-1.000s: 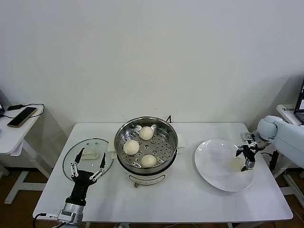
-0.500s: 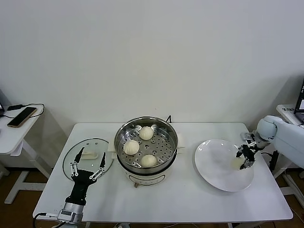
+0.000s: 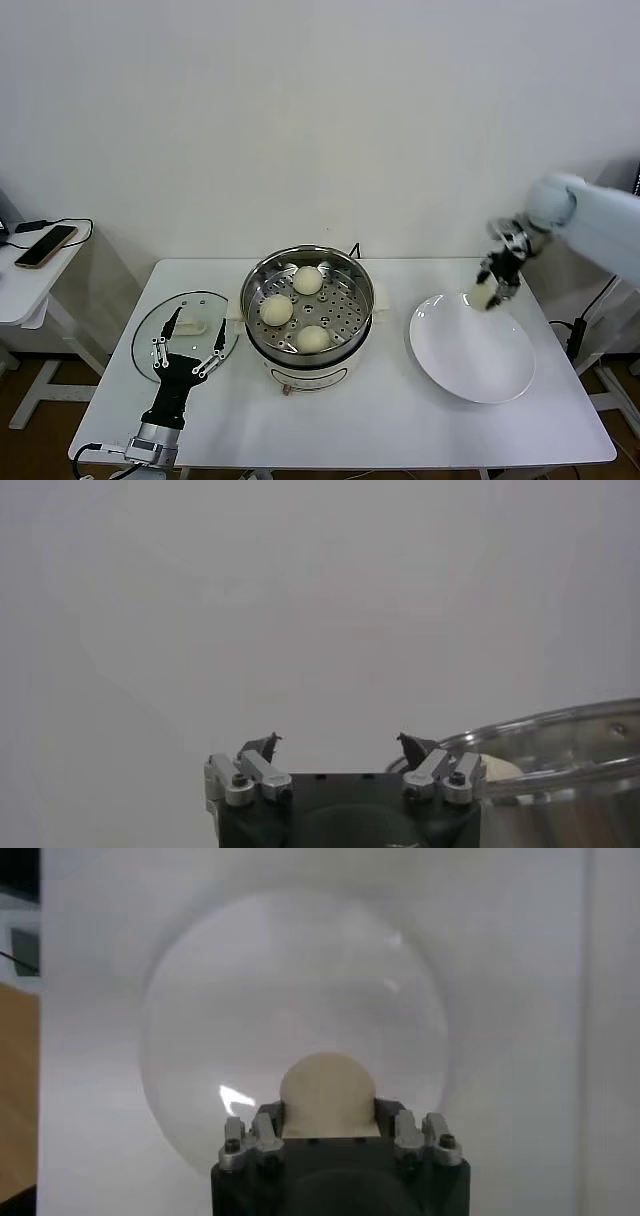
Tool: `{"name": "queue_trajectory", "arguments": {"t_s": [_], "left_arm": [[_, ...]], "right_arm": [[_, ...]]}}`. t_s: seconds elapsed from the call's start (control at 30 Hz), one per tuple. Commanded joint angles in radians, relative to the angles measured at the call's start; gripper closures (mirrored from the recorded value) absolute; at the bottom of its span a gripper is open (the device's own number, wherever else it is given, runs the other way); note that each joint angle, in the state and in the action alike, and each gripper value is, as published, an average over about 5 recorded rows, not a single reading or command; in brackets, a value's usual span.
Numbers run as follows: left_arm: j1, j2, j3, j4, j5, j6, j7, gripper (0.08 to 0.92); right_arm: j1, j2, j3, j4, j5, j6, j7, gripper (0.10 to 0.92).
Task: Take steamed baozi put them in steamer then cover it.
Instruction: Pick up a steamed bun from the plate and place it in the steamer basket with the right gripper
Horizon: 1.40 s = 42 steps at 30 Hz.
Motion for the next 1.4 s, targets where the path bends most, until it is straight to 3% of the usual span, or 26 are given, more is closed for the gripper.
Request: {"name": "queue_trajectory", "arguments": {"t_s": [0.03,0.53,1.4], "left_arm": [[0.002,0.001,0.004,-0.006,0.001,0.002,0.001,0.177],[0.000,0.001,0.006,-0.002,0.003,-0.004,-0.002,0.177],[0.001,0.005,-0.004,0.006,-0.002,-0.010,-0.008,0.177]], "right_arm": [[0.283,0.215,-0.162,0.165,0.261,-0.102,0.016,0.397],[0.164,0.463,-0.158,0.134,0.319,-0.161,0.112,0.406],[0.035,0.538,-0.192,0.041,0.242,-0.164,0.149,0.414]]}}
